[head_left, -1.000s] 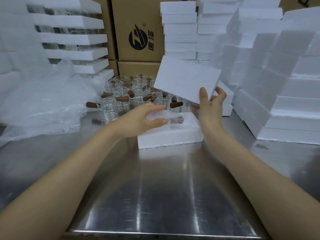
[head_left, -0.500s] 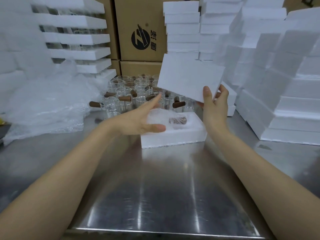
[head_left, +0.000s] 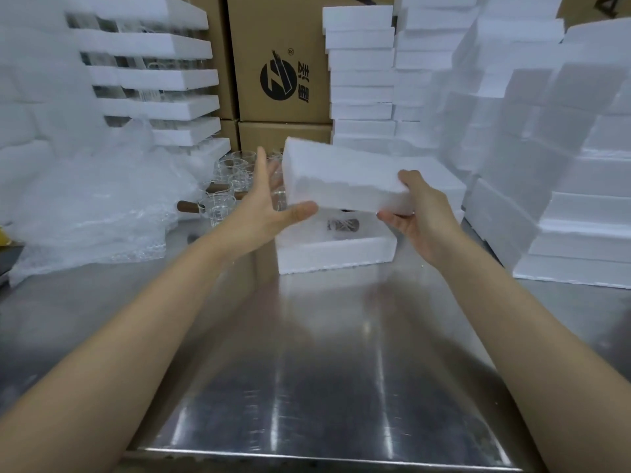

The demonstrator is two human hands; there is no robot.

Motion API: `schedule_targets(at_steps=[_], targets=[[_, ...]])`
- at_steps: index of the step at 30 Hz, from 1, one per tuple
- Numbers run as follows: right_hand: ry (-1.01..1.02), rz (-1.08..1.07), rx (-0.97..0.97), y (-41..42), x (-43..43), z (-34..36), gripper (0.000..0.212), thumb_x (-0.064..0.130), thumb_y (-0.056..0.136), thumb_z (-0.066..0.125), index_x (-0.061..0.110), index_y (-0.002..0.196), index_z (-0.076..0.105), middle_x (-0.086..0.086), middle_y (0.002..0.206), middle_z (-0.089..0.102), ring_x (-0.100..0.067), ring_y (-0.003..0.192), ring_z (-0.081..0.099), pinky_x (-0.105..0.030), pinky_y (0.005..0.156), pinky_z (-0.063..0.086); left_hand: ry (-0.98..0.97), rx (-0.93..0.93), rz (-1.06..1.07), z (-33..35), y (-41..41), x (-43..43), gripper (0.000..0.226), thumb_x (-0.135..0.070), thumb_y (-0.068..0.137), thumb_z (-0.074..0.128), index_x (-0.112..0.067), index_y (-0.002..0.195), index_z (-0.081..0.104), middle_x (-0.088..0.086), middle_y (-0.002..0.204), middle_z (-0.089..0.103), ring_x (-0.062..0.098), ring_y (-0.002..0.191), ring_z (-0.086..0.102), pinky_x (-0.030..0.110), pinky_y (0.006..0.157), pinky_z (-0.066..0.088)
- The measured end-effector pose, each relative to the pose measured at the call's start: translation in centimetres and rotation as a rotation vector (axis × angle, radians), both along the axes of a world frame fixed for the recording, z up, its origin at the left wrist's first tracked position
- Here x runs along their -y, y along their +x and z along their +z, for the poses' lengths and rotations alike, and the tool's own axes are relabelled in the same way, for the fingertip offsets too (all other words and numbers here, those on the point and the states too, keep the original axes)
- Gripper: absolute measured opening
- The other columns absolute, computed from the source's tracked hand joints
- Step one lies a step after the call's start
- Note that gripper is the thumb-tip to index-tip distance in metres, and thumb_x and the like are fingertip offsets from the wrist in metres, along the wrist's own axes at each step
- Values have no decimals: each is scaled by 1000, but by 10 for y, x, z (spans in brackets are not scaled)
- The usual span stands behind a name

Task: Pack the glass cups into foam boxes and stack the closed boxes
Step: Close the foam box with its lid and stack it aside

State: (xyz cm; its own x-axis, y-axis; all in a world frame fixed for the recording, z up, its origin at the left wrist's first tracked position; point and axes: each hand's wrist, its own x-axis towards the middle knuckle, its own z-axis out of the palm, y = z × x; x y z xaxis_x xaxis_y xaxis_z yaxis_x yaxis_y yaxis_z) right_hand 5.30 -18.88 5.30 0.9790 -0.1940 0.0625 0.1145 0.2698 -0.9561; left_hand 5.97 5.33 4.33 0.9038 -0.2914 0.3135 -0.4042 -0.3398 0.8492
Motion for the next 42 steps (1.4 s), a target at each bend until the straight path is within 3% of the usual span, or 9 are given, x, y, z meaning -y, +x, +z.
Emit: schedule_targets(at_steps=[5,8,12,18,21,26,32,36,42], targets=[[-311,-67,-11,0,0,0,22,37,90,52,19,78,57,0,78,54,-13,53,54,-24,52,45,-13,92,9,2,-4,4,106,-66,66,76,-32,149,21,-12,148,42,9,133,43,44,111,37],[-524,-162,-28,4,3,-6,29,45,87,49,22,68,50,6,70,51,-11,60,50,-27,63,41,92,27,95,0,-3,-1,127,-78,53,75,-42,151,2,-14,157,23,8,136,33,39,112,31],[-605,-115,-72,6,1,-13,33,48,82,51,17,78,62,3,89,62,-21,92,61,-38,91,50,181,-12,93,-2,-2,-7,115,-81,54,70,-57,143,1,-4,153,30,13,131,41,32,99,38],[-671,-91,-107,3,0,-18,64,50,85,50,-7,113,58,-12,103,66,-21,83,52,-36,76,41,158,-100,64,-5,0,-9,98,-82,50,70,-53,135,32,-22,131,48,-2,113,50,21,87,42],[-753,-104,-62,4,0,-18,45,44,91,49,3,76,57,-7,78,52,-25,77,49,-35,66,36,191,-170,23,-7,0,-10,102,-78,46,73,-53,134,28,-29,118,48,-7,105,49,17,76,40],[-835,-96,-40,3,-1,-18,43,43,93,47,15,63,31,-3,67,41,-22,64,39,-32,59,28,179,-195,17,-12,3,-15,108,-71,44,80,-48,137,30,-28,118,50,-2,108,52,19,79,44],[-944,-88,-14,2,-4,-22,38,46,96,35,16,72,36,0,78,44,-16,72,44,-31,56,27,208,-208,32,-12,5,-21,117,-75,35,82,-49,137,32,-28,122,50,7,118,53,40,105,42],[-853,21,-54,5,1,-28,38,53,96,31,18,101,45,0,103,51,-23,99,47,-33,77,37,275,-194,50,-12,7,-20,119,-78,32,80,-50,136,29,-32,122,47,13,123,50,43,108,39],[-807,109,-120,11,2,-33,42,65,92,27,32,107,50,8,86,49,-11,76,46,-33,83,35,283,-220,-3,-16,9,-20,124,-74,36,82,-52,140,17,-29,127,46,13,123,47,30,99,41]])
